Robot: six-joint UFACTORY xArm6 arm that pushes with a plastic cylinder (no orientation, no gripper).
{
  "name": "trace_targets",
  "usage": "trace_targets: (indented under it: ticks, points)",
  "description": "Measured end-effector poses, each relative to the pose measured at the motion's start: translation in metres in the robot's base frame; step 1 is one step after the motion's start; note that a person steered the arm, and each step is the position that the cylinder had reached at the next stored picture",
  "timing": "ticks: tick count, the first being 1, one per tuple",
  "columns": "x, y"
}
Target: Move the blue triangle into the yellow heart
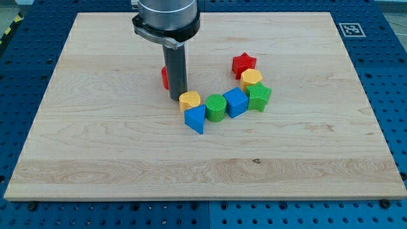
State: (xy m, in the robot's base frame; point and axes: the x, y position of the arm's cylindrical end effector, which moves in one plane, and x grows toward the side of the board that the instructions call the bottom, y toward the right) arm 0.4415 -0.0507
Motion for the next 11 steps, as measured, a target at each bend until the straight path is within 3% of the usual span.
trace_targets:
  ticks: [3, 5, 6, 11]
  points:
    - [0.053, -0.001]
    - [0.153, 0.011]
    - [0.149, 0.059]
    - [0.090, 0.051]
